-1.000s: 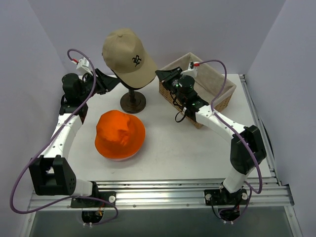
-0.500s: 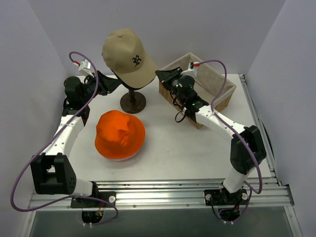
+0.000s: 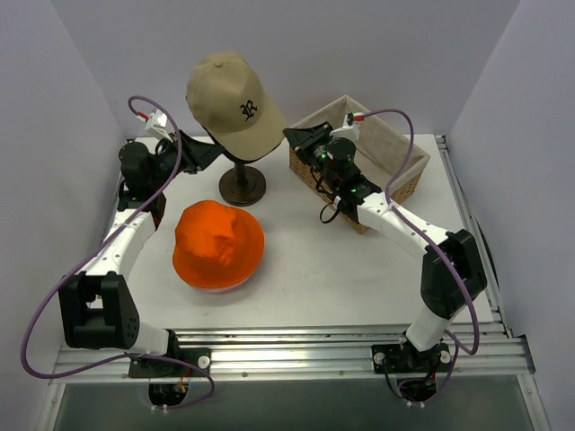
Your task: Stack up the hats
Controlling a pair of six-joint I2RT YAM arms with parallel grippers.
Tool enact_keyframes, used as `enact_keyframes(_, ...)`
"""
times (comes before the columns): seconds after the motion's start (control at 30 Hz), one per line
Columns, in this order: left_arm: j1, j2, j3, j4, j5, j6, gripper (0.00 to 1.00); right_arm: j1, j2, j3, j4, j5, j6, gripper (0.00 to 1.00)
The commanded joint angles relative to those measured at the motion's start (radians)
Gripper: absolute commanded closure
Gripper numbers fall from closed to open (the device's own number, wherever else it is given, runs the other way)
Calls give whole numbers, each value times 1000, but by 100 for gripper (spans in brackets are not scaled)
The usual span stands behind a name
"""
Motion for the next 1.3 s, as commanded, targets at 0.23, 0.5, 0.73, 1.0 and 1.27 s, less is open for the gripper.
enact_keyframes(0.23,-2,22,-8,118,41,-21,62,5,-50,4,42,-16,-5,99)
enact_keyframes(0.5,-2,45,-19,147,45,-31,67,3,-47,2,44,-18,-7,99)
enact_keyframes(0.73,-2,56,-24,182,56,-51,83,3,-45,1,49,-26,-7,99)
enact_keyframes(1.0,-8,61,-17,185,54,-51,98,15,-40,-13,65,-36,-5,100)
enact_keyframes(1.27,-14,70,-14,190,53,-49,98,29,-39,-19,70,-38,-13,100)
